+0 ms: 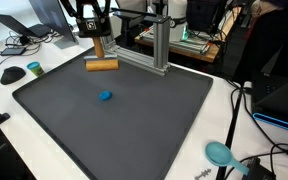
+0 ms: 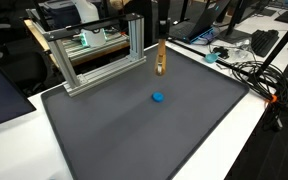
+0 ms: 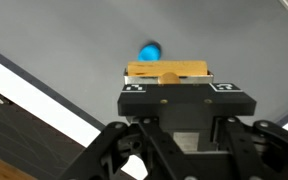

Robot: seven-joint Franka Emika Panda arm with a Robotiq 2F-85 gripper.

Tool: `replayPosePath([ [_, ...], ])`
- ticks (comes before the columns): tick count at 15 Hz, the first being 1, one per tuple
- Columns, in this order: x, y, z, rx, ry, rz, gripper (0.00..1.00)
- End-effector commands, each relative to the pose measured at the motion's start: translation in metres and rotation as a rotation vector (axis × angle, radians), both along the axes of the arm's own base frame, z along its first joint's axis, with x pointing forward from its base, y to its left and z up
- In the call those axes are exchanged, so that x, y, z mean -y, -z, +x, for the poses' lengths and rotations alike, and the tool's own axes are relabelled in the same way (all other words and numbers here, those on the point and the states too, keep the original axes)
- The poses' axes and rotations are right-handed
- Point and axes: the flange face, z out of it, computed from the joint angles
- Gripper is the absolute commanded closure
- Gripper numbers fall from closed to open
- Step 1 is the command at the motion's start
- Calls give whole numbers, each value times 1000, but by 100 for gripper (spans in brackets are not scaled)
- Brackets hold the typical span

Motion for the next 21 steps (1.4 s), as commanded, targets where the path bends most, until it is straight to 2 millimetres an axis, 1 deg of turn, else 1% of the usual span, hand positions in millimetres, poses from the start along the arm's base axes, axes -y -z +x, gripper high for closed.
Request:
replayPosePath([
  [1,-3,2,-3,-11,-7,-22,78],
  [3,1,16,3,-29,-67,-18,78],
  [7,10,44,15,-64,-125,8,78],
  [12,20,75,30,-63,-203,30,78],
  [18,28,103,50,-26,-240,24,78],
  [21,32,114,55,-35,-242,21,78],
])
